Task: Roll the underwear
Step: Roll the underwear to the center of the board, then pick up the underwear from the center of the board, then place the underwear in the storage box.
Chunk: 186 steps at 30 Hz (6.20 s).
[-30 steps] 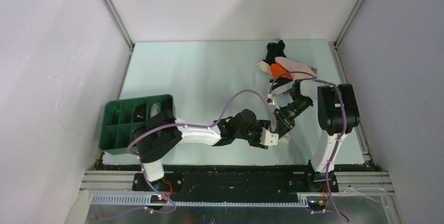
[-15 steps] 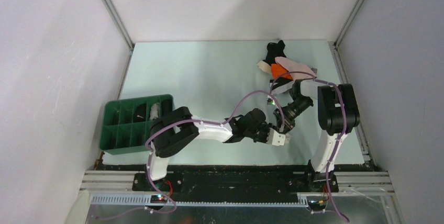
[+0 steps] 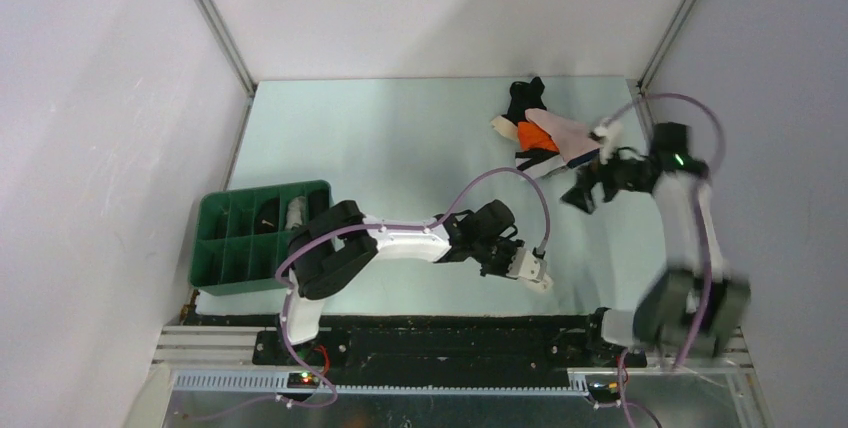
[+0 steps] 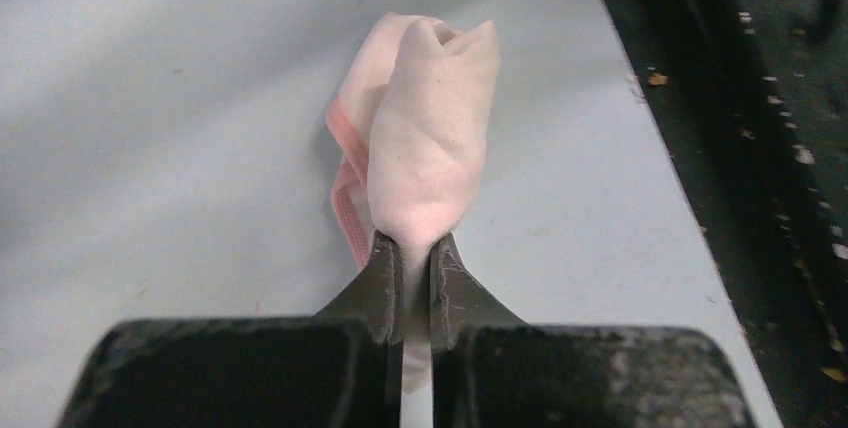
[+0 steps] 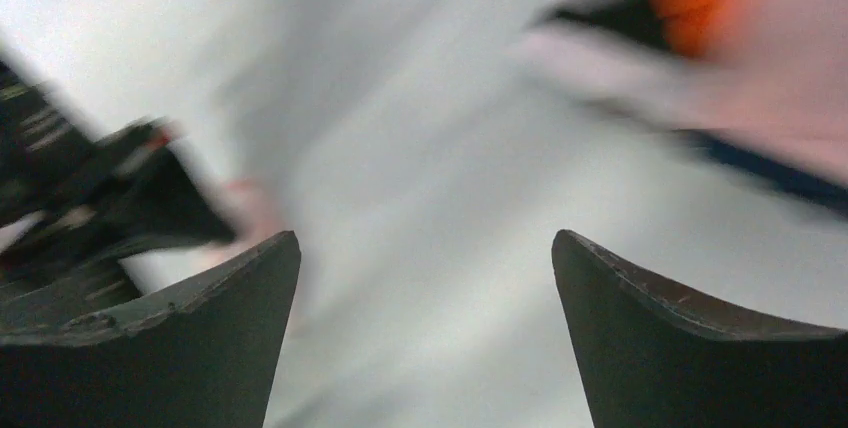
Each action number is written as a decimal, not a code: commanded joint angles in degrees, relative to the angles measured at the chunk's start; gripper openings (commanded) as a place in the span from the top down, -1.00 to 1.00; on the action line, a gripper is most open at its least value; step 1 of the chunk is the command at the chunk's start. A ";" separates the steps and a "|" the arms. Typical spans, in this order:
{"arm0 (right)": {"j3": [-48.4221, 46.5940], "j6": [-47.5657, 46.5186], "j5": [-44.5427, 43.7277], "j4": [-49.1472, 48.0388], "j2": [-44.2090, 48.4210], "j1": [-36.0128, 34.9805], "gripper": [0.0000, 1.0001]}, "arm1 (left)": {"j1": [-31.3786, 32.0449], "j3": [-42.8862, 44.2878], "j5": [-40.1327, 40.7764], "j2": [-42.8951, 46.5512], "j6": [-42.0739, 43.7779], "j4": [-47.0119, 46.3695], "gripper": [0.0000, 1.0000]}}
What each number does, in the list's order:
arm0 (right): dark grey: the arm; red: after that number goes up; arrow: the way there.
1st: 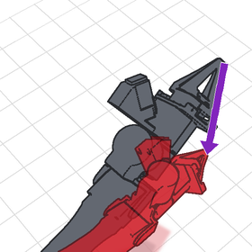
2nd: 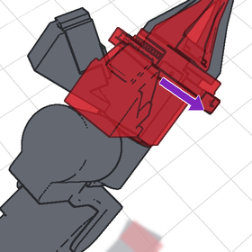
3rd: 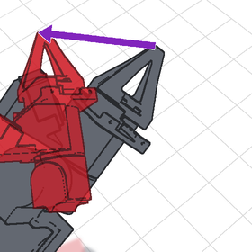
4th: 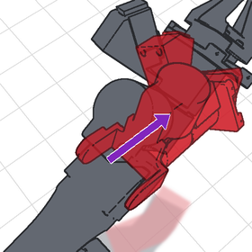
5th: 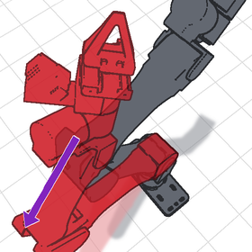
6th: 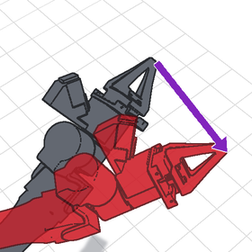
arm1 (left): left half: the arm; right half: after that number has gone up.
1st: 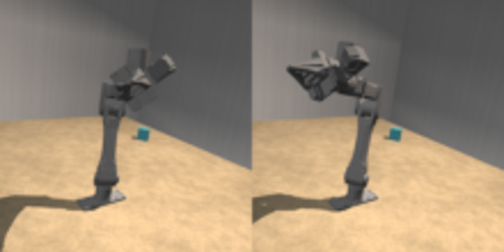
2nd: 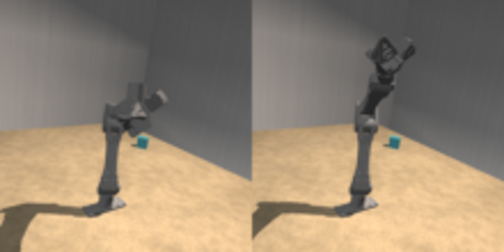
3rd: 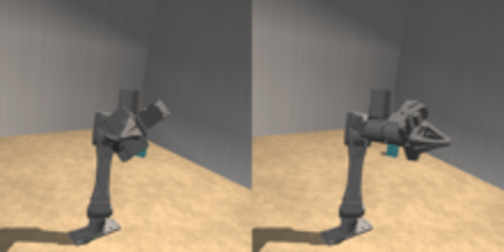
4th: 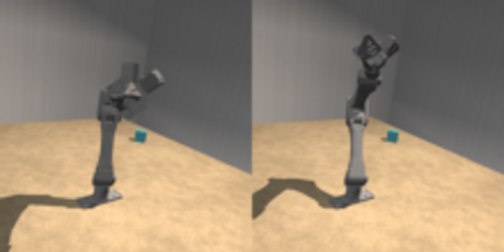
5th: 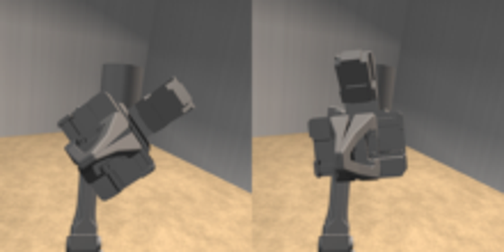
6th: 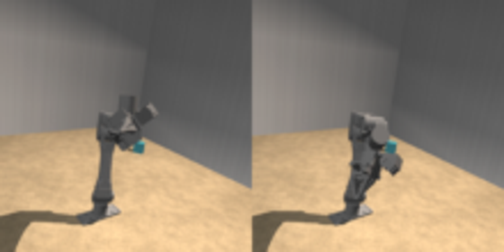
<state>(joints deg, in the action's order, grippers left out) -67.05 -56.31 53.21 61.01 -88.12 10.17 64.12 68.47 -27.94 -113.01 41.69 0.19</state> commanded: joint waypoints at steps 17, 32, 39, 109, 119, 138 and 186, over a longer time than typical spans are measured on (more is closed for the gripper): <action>16.12 -28.13 -7.37 30.67 61.63 5.44 -0.25 | -2.10 15.53 -14.82 -13.37 -21.80 23.81 1.00; 30.72 -9.23 -33.80 -5.42 47.30 -33.19 -0.01 | -5.37 20.51 -19.91 -20.97 -35.14 24.08 1.00; 34.82 -2.53 -41.71 -18.53 45.12 -43.18 -0.06 | -6.95 20.94 -24.01 -23.15 -39.67 22.24 1.00; 13.87 -7.79 -22.05 -2.05 -14.67 -18.37 1.00 | -0.50 -11.38 4.35 7.51 -2.05 -21.13 -0.37; 13.87 -7.79 -22.02 -2.39 -14.97 -18.13 1.00 | 0.81 -6.70 4.92 -0.38 -2.79 -20.59 -0.39; -7.52 -6.48 -4.30 14.87 -5.27 -11.62 -0.86 | -0.72 0.16 -1.13 -3.41 -5.31 -6.90 1.00; -7.56 37.09 -4.69 -5.09 19.13 1.11 -0.99 | -71.47 -11.97 15.52 47.01 -14.96 76.10 1.00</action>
<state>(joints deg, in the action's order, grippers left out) -74.56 -20.03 48.45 57.91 -68.53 11.62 -7.18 52.53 -10.66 -62.13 27.92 73.34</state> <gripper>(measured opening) 0.993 0.081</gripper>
